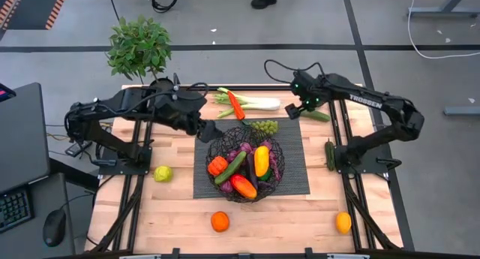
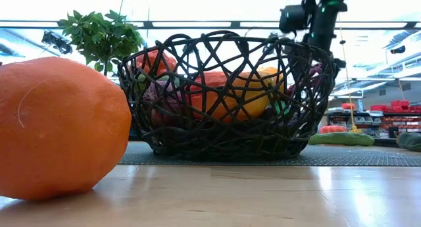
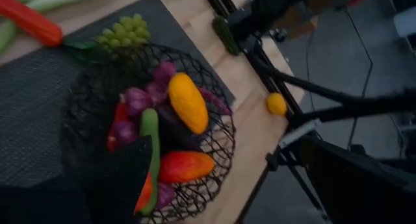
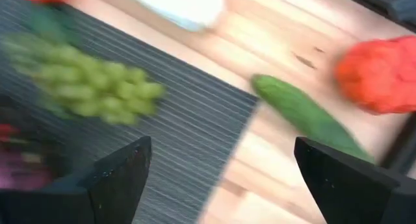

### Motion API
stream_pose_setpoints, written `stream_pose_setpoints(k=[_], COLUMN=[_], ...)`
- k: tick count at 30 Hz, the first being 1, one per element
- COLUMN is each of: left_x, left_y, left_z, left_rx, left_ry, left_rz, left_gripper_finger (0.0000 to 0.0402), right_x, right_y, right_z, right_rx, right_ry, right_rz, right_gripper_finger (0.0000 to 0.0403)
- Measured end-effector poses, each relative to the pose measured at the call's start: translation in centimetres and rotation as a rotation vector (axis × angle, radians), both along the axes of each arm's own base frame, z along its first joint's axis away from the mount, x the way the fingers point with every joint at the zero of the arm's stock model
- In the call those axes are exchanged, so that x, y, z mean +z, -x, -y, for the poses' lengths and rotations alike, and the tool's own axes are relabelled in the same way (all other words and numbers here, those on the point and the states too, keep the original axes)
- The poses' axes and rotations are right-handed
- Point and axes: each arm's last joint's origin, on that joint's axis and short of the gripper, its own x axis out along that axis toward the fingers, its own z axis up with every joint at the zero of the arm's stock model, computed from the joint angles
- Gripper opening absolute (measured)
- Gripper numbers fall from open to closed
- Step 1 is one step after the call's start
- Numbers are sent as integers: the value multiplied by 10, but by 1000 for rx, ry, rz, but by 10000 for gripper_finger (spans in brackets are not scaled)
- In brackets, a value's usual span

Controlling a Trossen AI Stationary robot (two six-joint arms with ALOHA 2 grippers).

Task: Build produce basket
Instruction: Put the green cucumber into the black wire basket

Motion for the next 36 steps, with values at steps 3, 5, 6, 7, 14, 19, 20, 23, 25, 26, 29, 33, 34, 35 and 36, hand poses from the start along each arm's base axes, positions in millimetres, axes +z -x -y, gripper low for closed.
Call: stream_pose_setpoints(k=[3, 5, 6, 7, 14, 19, 20, 23, 25, 26, 29, 33, 34, 35, 36], left_x=[0, 0, 0, 0, 3, 3, 3, 3, 3, 3, 3, 2, 2, 2, 2], left_y=[0, 0, 0, 0, -2, -2, -2, -2, -2, -2, -2, -2, -2, -2, -2], left_z=[-6, -8, -10, -11, -16, -14, -14, -14, -13, -12, -12, -12, -12, -12, -12], left_rx=[25, 35, 40, 46, 71, 77, 80, 91, 87, 85, 82, 80, 81, 80, 80], left_ry=[-4, -4, -3, -3, 5, 23, 30, 45, 45, 45, 42, 39, 39, 39, 39], left_rz=[2, 1, 2, 6, 39, 40, 41, 42, 41, 41, 40, 35, 35, 35, 35], left_gripper_finger=[396, 396, 396, 396, 396, 396, 396, 396, 396, 396, 396, 396, 396, 396, 396], right_x=[-12, -21, -26, -30, -68, -91, -94, -102, -106, -107, -109, -109, -109, -109, -109], right_y=[5, 6, 5, 4, -1, -1, -1, -2, -1, 0, 2, 4, 5, 6, 6], right_z=[15, 23, 26, 30, 49, 58, 59, 63, 65, 66, 70, 76, 77, 78, 79], right_rx=[59, 119, 151, 180, 374, 419, 431, 466, 484, 485, 474, 455, 455, 457, 455], right_ry=[-49, -74, -83, -90, -153, -243, -252, -274, -282, -280, -276, -241, -235, -227, -222], right_rz=[-81, -131, -153, -174, -387, -462, -468, -482, -498, -511, -518, -523, -534, -543, -546], right_gripper_finger=[373, 368, 366, 363, 358, 358, 358, 357, 353, 351, 346, 346, 346, 346, 346])
